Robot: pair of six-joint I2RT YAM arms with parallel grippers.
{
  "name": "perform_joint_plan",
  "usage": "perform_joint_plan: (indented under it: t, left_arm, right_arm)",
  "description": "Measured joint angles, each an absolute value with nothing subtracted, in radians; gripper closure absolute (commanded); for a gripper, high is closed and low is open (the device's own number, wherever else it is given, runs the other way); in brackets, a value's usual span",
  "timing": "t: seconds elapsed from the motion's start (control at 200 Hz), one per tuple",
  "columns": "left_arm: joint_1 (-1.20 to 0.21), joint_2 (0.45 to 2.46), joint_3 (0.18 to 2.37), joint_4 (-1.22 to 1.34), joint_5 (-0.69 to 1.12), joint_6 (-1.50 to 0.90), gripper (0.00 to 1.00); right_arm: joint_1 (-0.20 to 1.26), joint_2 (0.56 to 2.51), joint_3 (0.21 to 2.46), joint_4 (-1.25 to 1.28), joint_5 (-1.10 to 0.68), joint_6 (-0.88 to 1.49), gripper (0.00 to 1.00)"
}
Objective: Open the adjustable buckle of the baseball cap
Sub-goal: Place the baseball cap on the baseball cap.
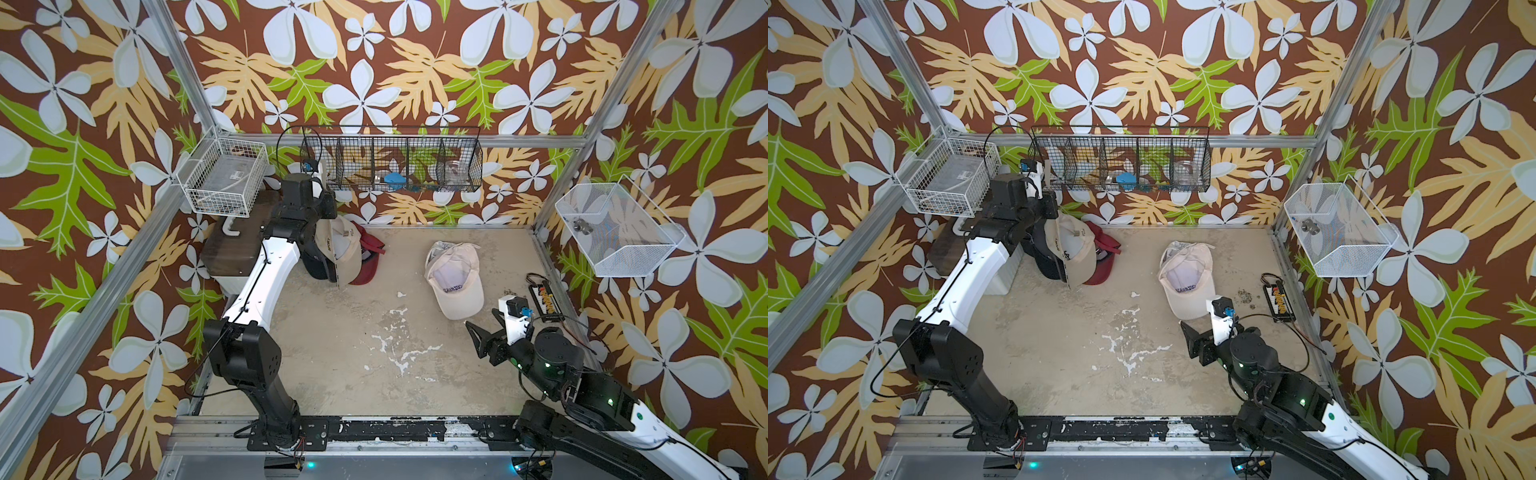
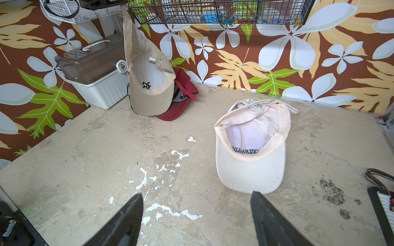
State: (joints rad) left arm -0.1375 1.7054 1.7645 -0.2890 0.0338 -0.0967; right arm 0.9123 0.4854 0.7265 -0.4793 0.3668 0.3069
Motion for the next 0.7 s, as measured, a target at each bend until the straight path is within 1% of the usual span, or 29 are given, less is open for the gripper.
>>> perform_joint_plan:
  t: [0.295,0.701]
  left_arm:
    - [-0.043,1.710,1.749,-0.265,0.028,-0.151,1.00]
    - [-0.023,1.711,1.642,-0.238,-0.026,-0.181,1.00]
  right_arm:
    - [0.913,0.482,0.727,-0.479,0.366,0.307,0.19]
    - [0.915,0.477,0.727,-0.479,0.366,0.307,0.19]
